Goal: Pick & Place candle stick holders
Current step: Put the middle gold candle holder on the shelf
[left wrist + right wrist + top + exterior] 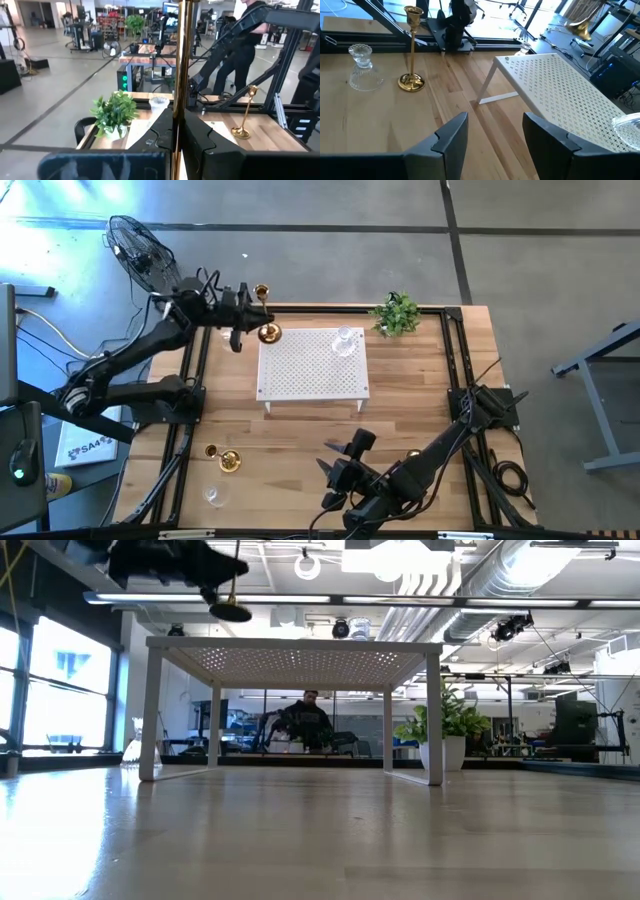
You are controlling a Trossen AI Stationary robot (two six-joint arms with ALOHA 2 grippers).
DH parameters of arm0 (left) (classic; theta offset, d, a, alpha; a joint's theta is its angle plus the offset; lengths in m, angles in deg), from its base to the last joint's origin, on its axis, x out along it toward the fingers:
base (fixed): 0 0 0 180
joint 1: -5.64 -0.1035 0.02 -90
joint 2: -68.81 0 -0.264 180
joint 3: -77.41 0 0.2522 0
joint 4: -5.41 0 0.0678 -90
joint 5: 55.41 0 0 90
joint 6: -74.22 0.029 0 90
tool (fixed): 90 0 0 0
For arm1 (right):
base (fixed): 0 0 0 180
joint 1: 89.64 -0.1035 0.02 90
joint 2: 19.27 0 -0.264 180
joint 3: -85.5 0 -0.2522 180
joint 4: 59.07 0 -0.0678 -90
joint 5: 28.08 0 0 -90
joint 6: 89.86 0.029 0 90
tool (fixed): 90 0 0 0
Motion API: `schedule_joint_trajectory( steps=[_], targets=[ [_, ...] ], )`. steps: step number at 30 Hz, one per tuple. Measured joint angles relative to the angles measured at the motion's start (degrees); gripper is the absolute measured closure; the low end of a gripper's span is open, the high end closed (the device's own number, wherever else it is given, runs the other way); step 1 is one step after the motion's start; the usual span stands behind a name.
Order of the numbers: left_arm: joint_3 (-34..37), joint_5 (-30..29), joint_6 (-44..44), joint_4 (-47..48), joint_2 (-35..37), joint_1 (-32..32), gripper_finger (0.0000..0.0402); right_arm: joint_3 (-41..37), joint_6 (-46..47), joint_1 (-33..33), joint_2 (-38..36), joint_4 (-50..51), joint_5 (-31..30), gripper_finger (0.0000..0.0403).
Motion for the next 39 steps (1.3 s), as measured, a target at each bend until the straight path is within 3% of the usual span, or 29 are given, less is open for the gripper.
schedule_joint_trajectory(
  steps=[6, 11, 22, 31, 39],
  targets=[
    [10.5, 4.9, -6.8, -18.4, 0.1, -3.3, 0.0394, 0.0, 0.0, 0.0, 0.0, 0.0, -0.2, 0.0221],
    [15.6, 5.0, -6.8, -23.6, 0.1, -3.7, 0.0394, 0.0, 0.2, 0.0, 0.0, 0.0, -0.4, 0.0221],
    [16.1, 8.4, -8.7, -32.9, -4.5, -3.6, 0.0394, -0.1, 0.0, 0.8, 0.0, 0.0, -0.4, 0.0221],
    [15.9, 7.5, -8.6, -36.2, -10.6, -3.6, 0.0394, -0.1, -0.1, 0.9, 0.0, 0.3, -0.4, 0.0221],
    [15.9, 7.8, -7.2, -36.4, -11.1, -3.6, 0.0394, -0.1, -0.1, 0.9, 0.0, 0.3, -0.1, 0.0221]
  ],
)
